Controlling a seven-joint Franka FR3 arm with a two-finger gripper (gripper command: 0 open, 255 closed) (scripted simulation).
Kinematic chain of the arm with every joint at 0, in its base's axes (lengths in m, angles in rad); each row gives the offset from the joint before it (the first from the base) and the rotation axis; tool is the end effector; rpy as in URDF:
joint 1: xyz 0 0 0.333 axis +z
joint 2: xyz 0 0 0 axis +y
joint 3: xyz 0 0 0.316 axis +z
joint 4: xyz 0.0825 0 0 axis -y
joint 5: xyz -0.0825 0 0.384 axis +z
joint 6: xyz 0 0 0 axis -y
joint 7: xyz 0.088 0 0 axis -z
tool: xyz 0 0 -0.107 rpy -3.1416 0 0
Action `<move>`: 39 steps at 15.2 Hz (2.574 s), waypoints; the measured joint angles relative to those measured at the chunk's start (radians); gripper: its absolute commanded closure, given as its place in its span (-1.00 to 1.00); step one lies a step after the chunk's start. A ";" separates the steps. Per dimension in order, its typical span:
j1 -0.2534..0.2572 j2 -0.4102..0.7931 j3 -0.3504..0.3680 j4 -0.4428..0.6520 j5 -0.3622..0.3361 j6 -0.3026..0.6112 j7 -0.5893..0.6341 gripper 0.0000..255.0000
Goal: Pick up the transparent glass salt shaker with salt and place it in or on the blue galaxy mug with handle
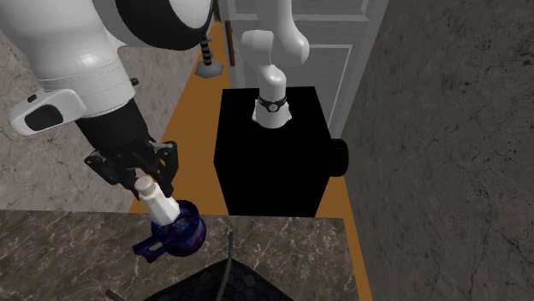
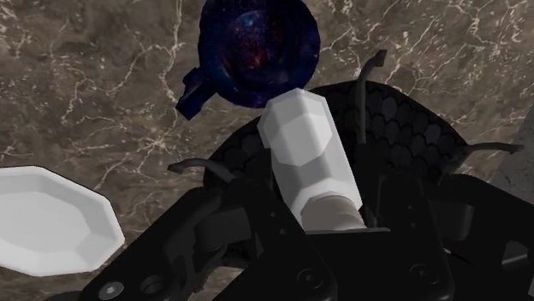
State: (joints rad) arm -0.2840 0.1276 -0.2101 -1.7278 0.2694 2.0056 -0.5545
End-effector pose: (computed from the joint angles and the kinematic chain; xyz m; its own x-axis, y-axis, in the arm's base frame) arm 0.5534 -0.2732 0.5180 0.9696 -0.0450 0.2407 -0.0159 -0.9925 -0.1214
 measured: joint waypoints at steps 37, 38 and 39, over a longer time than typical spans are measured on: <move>-0.032 0.020 -0.019 -0.061 0.027 0.065 -0.082 -1.00; -0.033 0.019 -0.020 -0.060 0.027 0.063 -0.082 -1.00; -0.033 0.019 -0.020 -0.060 0.026 0.062 -0.082 -1.00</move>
State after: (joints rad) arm -0.3166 0.1462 -0.2298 -1.7875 0.2957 2.0679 -0.6366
